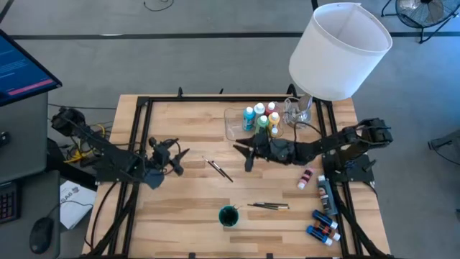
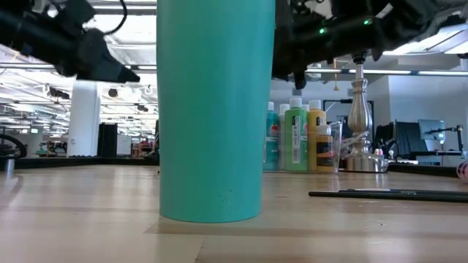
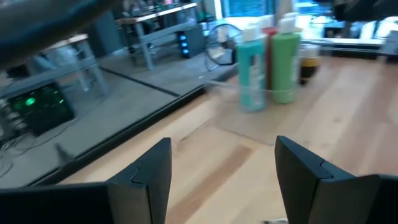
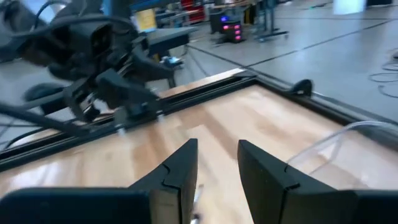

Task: Pick & Place Paint Supplies
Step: Put the silver paintbrush into the green cup

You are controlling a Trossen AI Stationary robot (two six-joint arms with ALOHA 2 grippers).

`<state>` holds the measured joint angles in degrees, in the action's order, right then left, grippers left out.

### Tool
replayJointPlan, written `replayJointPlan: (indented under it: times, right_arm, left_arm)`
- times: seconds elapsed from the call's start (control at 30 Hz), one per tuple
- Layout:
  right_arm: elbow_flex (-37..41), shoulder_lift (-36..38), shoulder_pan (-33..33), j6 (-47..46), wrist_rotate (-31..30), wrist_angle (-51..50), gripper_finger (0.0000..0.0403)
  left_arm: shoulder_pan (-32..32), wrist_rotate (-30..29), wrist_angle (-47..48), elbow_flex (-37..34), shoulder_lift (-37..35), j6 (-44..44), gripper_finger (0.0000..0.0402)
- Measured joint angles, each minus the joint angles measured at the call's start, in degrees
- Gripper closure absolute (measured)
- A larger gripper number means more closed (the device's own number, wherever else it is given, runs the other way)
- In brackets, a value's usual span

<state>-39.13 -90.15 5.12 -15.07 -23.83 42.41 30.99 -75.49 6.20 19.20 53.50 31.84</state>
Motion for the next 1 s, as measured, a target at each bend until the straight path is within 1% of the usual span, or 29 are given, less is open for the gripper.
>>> replayJointPlan:
  times: [0.13, 0.27, 0.37, 0.6, 0.67, 0.73, 0.8, 0.9, 1.0]
  right_arm:
    - [0.0, -0.11, -1.19, 0.05, 0.08, 0.06, 0.0294]
    - [0.02, -2.93, 0.61, 1.35, -0.1, 2.79, 0.0294]
    - [-1.23, -6.75, 1.76, 1.98, -0.21, 7.84, 0.0294]
    - [-9.44, -19.59, 3.71, 4.91, -0.23, 7.37, 0.0294]
    - [-11.64, -22.03, 4.19, 5.45, -0.19, 5.33, 0.0294]
    - [-13.59, -22.89, 4.31, 5.62, -0.2, 2.34, 0.0294]
    - [-15.3, -22.87, 4.18, 5.6, -0.85, -1.67, 0.0294]
    - [-17.3, -22.32, 4.14, 4.42, -3.78, -9.64, 0.0294]
    - [-19.19, -22.16, 4.18, 1.75, -7.34, -13.78, 0.0294]
  left_arm:
    - [-3.33, 0.01, -3.84, -2.89, -0.64, 0.06, 0.0215]
    - [-6.3, 0.15, -7.8, -4.64, -0.64, 0.08, 0.0215]
    - [-6.74, 1.01, -9.45, -5.67, -0.64, 0.21, 0.0215]
    - [-6.55, 4.73, -10.14, -7.4, -0.1, 2.93, 0.0215]
    - [-6.55, 5.71, -10.22, -8.03, -0.12, 1.82, 0.0215]
    - [-6.55, 8.04, -10.23, -8.79, -0.12, 0.28, 0.0215]
    - [-6.55, 8.57, -10.25, -9.69, -0.12, 0.45, 0.0215]
    - [-6.59, 7.94, -10.38, -10.79, -0.12, 1.61, 0.0215]
    - [-6.59, 7.42, -10.94, -11.65, -0.12, 3.33, 0.0215]
